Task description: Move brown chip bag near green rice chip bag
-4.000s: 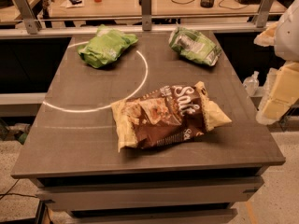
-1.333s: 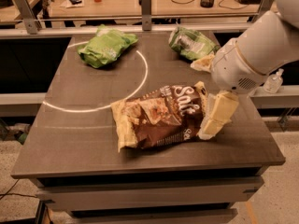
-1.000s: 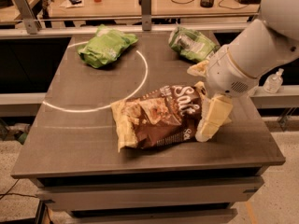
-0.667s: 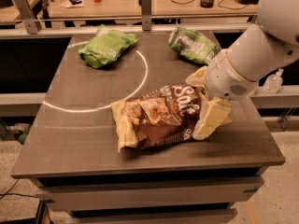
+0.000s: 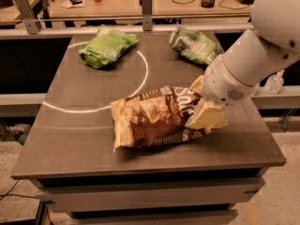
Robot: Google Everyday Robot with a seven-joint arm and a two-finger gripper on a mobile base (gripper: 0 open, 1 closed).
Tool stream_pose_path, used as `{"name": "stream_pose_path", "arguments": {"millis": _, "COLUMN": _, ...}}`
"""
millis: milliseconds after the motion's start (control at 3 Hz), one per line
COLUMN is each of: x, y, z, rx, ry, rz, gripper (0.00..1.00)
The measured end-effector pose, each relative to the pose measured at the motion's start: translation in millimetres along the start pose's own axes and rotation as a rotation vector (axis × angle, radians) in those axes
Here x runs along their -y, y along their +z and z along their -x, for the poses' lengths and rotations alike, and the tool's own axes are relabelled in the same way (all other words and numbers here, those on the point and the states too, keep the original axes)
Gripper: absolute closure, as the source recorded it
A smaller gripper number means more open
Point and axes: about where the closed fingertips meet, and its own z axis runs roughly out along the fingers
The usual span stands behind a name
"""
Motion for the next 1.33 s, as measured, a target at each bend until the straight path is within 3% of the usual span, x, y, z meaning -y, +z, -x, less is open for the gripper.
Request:
{"name": "stream_pose_path", "arguments": {"millis": 333, "x": 6.3, "y": -14.4, "z": -3.3, "rx": 0.090, "ry": 0.102, "rz": -0.064, "gripper": 0.88}}
{"name": "stream_pose_path", "arguments": {"millis": 667, "x": 24.2, "y": -49.0, "z": -4.7, "rx": 0.208, "ry": 0.205, "rz": -0.182, "gripper": 1.00}}
{"name": "stream_pose_path", "arguments": {"millis": 1000, "x": 50.0, "y": -82.3, "z": -13.1, "rx": 0.289, "ry": 0.317, "rz": -0.308, "gripper": 1.00}}
{"name": "stream_pose_path", "arguments": {"millis": 1333, "x": 82.7, "y": -96.0, "z": -19.5, "rx": 0.340, "ry": 0.433, "rz": -0.390, "gripper": 1.00}}
